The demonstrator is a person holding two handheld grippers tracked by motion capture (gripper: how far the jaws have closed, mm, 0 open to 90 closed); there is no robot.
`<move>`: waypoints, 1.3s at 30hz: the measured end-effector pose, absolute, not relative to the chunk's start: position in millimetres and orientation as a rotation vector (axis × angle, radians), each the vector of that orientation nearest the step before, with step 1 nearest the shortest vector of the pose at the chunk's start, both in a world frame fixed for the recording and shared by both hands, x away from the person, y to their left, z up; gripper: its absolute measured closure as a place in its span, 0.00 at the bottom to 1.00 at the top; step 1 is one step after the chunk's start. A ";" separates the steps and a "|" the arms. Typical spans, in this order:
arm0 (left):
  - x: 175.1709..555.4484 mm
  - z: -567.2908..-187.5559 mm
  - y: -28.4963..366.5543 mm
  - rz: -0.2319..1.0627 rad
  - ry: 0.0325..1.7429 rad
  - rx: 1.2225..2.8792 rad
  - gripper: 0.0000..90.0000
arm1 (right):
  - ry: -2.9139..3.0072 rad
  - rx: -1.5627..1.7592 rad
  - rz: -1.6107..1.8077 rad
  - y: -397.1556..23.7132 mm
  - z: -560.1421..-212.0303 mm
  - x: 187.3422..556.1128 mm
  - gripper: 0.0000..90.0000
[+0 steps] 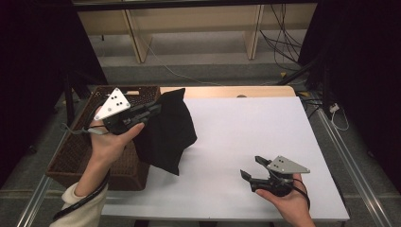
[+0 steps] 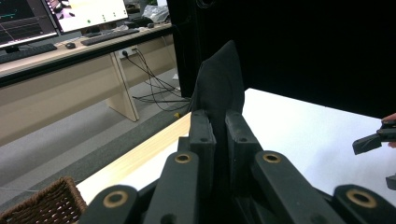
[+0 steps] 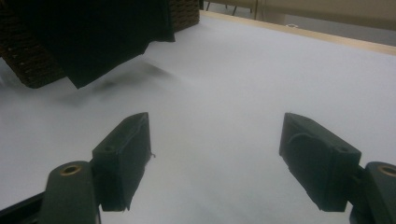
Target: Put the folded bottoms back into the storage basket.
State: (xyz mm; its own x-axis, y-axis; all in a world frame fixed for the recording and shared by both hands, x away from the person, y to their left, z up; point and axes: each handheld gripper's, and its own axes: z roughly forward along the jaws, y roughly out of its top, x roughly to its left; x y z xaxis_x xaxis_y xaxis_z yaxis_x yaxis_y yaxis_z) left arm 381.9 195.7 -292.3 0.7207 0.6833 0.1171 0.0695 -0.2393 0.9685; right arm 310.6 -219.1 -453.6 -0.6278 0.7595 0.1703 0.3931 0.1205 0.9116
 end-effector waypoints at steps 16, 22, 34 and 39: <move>382.3 -289.6 202.1 0.661 0.616 1.736 0.92 | 2.071 1.133 1.510 -218.9 -453.1 310.1 0.29; 382.4 -288.1 205.3 0.666 0.624 1.726 0.92 | 2.067 1.122 1.509 -219.1 -453.6 310.7 0.29; 382.4 -285.4 211.4 0.672 0.637 1.717 0.92 | 2.067 1.135 1.511 -218.7 -453.0 310.3 0.29; 382.3 -284.2 213.9 0.674 0.643 1.715 0.92 | 2.068 1.133 1.513 -218.9 -453.1 310.4 0.29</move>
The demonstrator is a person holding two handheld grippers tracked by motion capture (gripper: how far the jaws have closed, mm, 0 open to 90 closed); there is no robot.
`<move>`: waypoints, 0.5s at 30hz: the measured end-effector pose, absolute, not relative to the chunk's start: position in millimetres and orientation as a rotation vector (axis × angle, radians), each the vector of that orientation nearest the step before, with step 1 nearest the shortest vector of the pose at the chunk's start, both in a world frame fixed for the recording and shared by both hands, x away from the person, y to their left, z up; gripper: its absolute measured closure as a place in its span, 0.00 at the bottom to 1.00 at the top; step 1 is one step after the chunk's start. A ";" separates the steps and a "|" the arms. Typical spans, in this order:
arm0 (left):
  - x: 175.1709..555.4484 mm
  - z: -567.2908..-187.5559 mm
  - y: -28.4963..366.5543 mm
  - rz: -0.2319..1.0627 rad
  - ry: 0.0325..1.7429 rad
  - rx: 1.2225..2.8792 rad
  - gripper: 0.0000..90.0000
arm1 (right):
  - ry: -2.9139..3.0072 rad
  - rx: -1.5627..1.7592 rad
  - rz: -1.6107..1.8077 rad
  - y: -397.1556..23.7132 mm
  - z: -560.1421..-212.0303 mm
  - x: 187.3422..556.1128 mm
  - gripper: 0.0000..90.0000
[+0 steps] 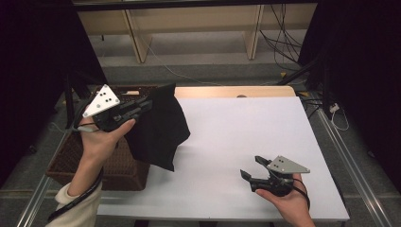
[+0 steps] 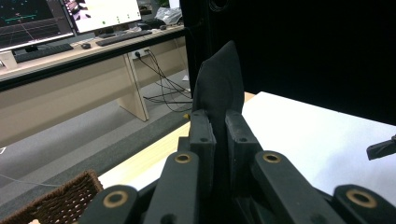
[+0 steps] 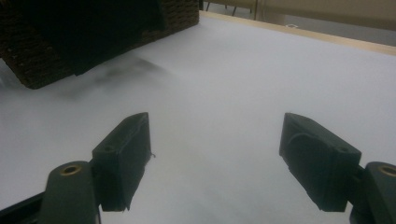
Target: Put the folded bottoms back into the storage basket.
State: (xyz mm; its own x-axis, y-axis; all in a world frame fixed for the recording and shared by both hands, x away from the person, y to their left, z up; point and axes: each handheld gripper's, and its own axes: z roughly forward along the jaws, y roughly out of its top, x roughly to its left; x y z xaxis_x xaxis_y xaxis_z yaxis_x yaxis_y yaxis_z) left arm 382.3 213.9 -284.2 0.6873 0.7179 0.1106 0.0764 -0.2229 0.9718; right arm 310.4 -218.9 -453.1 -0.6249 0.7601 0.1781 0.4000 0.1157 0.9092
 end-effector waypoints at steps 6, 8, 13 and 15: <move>382.4 -283.2 216.7 0.677 0.652 1.707 0.92 | 2.066 1.130 1.514 -218.8 -453.6 310.8 0.29; 382.5 -282.7 217.9 0.680 0.653 1.707 0.92 | 2.066 1.129 1.515 -218.7 -453.6 310.8 0.29; 382.5 -281.8 220.3 0.682 0.660 1.698 0.92 | 2.065 1.130 1.514 -218.8 -453.6 310.8 0.29; 382.4 -281.2 221.6 0.684 0.662 1.698 0.92 | 2.064 1.127 1.514 -218.9 -453.6 311.0 0.29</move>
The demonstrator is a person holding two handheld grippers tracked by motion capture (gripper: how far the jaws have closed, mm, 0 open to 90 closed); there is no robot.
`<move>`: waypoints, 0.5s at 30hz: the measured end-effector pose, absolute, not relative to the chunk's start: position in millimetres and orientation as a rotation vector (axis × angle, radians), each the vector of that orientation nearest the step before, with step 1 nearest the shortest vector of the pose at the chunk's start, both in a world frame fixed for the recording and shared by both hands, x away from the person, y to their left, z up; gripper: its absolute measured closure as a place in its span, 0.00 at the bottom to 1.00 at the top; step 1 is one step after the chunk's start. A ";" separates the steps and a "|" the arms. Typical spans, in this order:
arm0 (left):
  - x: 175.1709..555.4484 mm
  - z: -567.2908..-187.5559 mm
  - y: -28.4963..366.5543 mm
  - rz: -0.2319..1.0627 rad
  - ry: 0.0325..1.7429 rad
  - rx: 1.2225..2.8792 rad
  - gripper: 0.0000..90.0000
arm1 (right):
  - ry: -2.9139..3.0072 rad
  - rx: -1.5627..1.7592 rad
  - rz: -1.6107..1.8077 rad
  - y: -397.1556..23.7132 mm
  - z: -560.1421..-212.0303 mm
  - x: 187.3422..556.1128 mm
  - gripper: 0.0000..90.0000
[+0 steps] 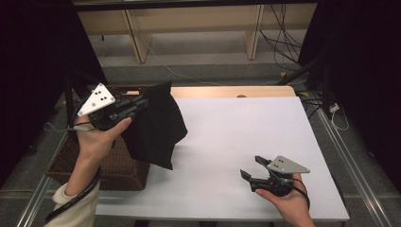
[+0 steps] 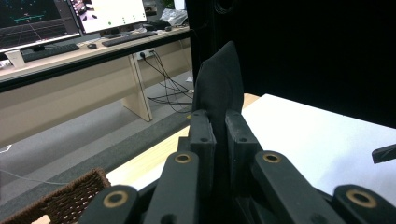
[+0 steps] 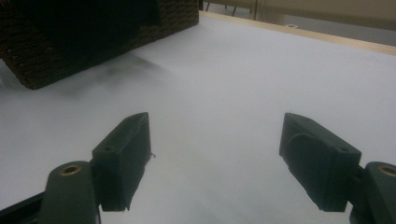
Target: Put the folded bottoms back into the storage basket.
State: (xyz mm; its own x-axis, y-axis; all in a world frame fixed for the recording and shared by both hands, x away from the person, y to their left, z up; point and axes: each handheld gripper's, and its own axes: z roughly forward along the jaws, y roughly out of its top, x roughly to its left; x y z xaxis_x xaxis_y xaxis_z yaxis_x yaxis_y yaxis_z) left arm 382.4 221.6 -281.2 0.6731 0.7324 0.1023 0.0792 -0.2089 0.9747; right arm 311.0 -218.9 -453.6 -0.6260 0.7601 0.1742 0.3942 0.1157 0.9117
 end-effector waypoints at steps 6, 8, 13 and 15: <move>382.3 -279.8 224.7 0.690 0.670 1.691 0.92 | 2.065 1.127 1.513 -219.0 -453.4 310.8 0.29; 382.2 -279.4 225.6 0.690 0.672 1.689 0.92 | 2.065 1.127 1.514 -218.8 -453.6 310.9 0.29; 382.5 -279.3 226.7 0.700 0.678 1.690 0.92 | 2.066 1.134 1.514 -218.7 -453.1 310.5 0.29; 382.9 -279.6 226.9 0.703 0.678 1.694 0.92 | 2.065 1.129 1.513 -218.8 -453.7 310.9 0.29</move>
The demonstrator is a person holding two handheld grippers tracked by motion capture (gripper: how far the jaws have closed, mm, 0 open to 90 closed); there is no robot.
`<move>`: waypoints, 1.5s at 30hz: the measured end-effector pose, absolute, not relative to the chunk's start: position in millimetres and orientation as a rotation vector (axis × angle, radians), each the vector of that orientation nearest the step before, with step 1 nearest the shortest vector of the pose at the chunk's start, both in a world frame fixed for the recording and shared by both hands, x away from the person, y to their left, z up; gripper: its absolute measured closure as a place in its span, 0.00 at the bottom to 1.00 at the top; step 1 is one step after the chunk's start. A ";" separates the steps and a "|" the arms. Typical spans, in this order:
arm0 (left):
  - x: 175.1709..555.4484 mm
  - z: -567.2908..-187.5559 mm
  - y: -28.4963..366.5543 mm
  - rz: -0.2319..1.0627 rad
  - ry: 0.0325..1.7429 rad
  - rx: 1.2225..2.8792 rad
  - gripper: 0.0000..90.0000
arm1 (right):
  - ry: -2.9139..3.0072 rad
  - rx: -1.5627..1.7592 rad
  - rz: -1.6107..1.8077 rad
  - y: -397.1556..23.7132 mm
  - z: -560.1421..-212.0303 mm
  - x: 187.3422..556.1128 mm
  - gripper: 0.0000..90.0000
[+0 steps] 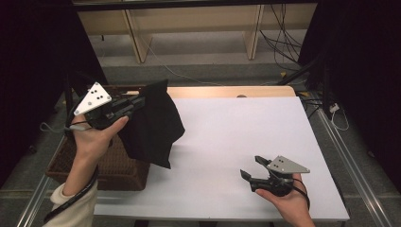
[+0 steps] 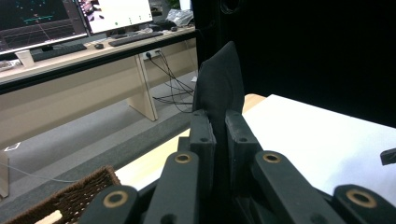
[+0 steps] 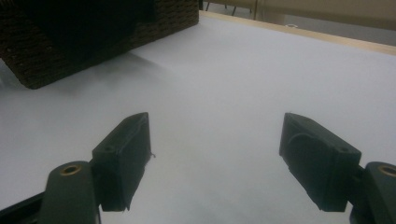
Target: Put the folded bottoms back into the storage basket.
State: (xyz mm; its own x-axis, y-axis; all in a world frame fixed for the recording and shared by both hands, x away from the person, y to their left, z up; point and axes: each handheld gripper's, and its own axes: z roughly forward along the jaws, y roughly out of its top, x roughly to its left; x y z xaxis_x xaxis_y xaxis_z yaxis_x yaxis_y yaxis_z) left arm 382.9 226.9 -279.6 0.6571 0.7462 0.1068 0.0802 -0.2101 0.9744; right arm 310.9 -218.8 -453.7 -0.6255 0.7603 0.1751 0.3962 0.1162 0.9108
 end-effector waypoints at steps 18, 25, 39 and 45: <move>385.9 -279.8 236.1 0.707 0.706 1.679 0.92 | 2.064 1.128 1.513 -218.6 -453.6 310.9 0.29; 385.6 -277.9 240.7 0.720 0.715 1.670 0.92 | 2.062 1.126 1.514 -218.7 -453.6 310.9 0.29; 385.4 -274.8 249.0 0.733 0.734 1.662 0.92 | 2.063 1.128 1.513 -218.7 -453.6 311.1 0.29; 384.6 -273.0 253.1 0.749 0.744 1.657 0.92 | 2.063 1.135 1.512 -218.6 -453.1 310.6 0.29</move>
State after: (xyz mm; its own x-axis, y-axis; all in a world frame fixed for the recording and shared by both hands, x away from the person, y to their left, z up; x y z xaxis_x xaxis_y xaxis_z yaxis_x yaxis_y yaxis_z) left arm 384.6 253.1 -273.0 0.6004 0.7940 0.0948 0.0903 -0.1851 0.9786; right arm 310.6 -218.6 -453.1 -0.6221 0.7625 0.1776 0.3991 0.1137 0.9098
